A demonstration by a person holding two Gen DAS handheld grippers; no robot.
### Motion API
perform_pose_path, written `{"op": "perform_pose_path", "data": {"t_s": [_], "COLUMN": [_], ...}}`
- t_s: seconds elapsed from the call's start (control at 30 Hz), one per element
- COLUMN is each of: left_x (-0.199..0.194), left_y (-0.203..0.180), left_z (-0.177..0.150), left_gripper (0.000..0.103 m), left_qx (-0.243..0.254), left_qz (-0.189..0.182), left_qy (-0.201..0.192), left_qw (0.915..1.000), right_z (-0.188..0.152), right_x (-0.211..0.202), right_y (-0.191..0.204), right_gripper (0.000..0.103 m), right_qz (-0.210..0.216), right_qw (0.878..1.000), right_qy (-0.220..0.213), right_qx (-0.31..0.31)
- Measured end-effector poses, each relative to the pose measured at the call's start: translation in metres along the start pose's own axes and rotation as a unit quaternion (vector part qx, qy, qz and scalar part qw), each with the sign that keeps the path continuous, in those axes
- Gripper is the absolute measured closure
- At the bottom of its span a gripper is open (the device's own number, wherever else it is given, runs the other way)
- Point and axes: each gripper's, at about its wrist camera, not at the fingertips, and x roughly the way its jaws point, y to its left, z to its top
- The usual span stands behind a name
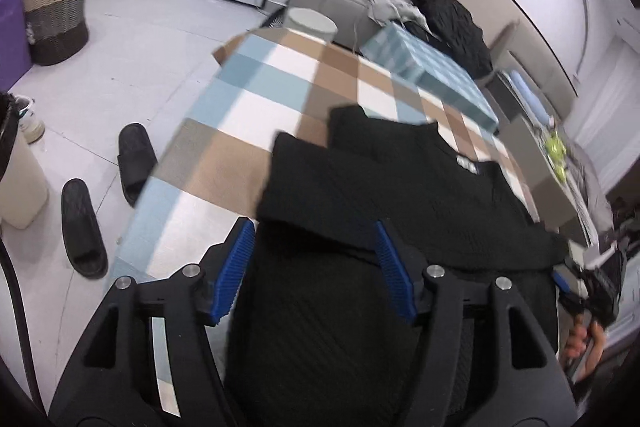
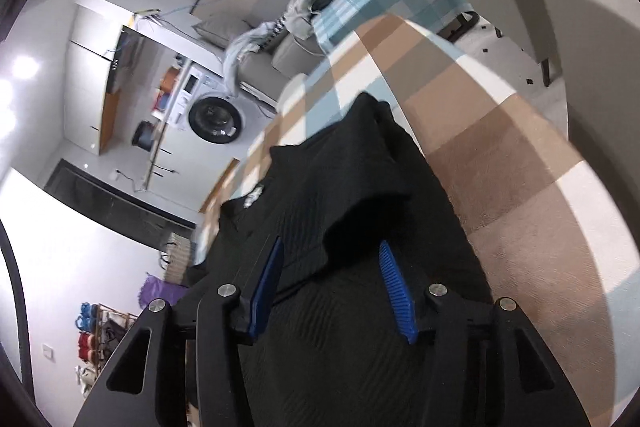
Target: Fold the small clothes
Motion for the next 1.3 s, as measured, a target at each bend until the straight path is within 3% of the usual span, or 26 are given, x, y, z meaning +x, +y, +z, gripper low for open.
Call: {"op": "perform_pose_path", "data": {"t_s": [0.17,0.23,0.33,0.43,0.53,0.6,0.67,0.8,0.83,1.0,1.27,1.3], "left_x": [0.030,0.034,0.037,0.034,0.029,0.030,0.039,0.048,0.048,0.053,0.083,0.088], "left_y": [0.001,0.005,0.007,-0.003,-0.018,-0.024,-0.028,-0.036,-0.037,-0.035,-0.023,-0.022], "left_z": [0.007,0.012,0.025,0.041,0.066,0.083,0.097,0.105,0.104,0.095,0.093,0.094], "left_gripper": [0.048,0.069,0.089,0.093,0.093,0.087,0.081,0.030,0.022,0.022,0.022,0.026], "left_qx": [-0.018,-0.034,-0.048,-0.036,-0.020,-0.024,-0.034,-0.014,-0.008,0.012,0.049,0.053], "left_qz": [0.017,0.011,-0.009,-0.024,-0.040,-0.036,-0.010,0.012,0.007,0.018,0.084,0.091], "left_qy": [0.026,0.022,0.011,-0.011,-0.053,-0.079,-0.076,-0.073,-0.070,-0.050,-0.028,-0.023], "left_qw": [0.9994,0.9991,0.9987,0.9990,0.9976,0.9959,0.9965,0.9972,0.9975,0.9985,0.9949,0.9942], "right_z": [0.005,0.010,0.020,0.035,0.057,0.073,0.086,0.093,0.093,0.093,0.093,0.093], "right_x": [0.016,0.018,0.020,0.027,0.031,0.032,0.035,0.029,0.027,0.027,0.050,0.054], "right_y": [0.004,0.007,0.017,0.028,0.039,0.042,0.042,0.043,0.044,0.035,0.028,0.030], "right_gripper": [0.052,0.052,0.052,0.052,0.052,0.052,0.052,0.051,0.051,0.051,0.051,0.051], "right_qz": [-0.001,0.004,0.008,0.023,0.045,0.057,0.037,0.002,-0.011,-0.085,-0.129,-0.137], "right_qw": [1.000,1.000,1.000,1.000,0.998,0.995,0.995,0.995,0.995,0.992,0.987,0.985], "right_qy": [-0.009,-0.009,-0.013,-0.013,-0.043,-0.078,-0.092,-0.097,-0.094,-0.072,-0.036,-0.036], "right_qx": [0.018,0.024,0.019,0.016,0.010,0.006,0.012,-0.008,-0.019,-0.050,-0.088,-0.094]}}
